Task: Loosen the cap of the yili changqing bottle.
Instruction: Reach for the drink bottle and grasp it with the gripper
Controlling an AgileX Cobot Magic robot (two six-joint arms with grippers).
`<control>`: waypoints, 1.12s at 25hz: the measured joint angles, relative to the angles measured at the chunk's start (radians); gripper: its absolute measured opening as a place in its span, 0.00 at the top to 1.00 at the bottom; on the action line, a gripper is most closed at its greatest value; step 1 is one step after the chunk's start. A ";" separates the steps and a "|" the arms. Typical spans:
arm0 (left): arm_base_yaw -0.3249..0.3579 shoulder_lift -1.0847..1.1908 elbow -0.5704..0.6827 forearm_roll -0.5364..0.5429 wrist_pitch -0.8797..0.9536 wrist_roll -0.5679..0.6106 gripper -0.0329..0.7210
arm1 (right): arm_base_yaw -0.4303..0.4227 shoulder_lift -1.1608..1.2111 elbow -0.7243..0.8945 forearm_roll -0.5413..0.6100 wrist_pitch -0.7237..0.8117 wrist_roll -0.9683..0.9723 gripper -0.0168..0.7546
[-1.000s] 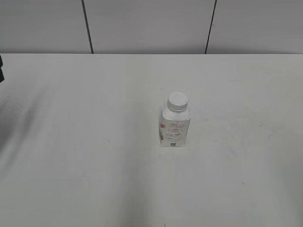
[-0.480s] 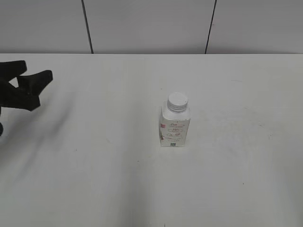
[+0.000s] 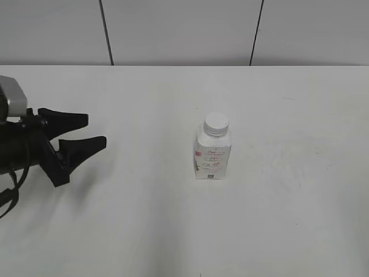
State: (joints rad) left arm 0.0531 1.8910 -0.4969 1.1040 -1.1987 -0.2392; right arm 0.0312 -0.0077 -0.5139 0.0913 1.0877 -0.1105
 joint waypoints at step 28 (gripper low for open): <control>-0.293 0.287 -0.467 0.207 0.049 -0.273 0.19 | 0.000 0.000 0.001 0.000 0.000 0.000 0.22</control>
State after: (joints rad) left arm -0.2400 2.1780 -0.9641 1.3112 -1.1502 -0.5118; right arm 0.0312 -0.0077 -0.5129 0.0913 1.0877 -0.1105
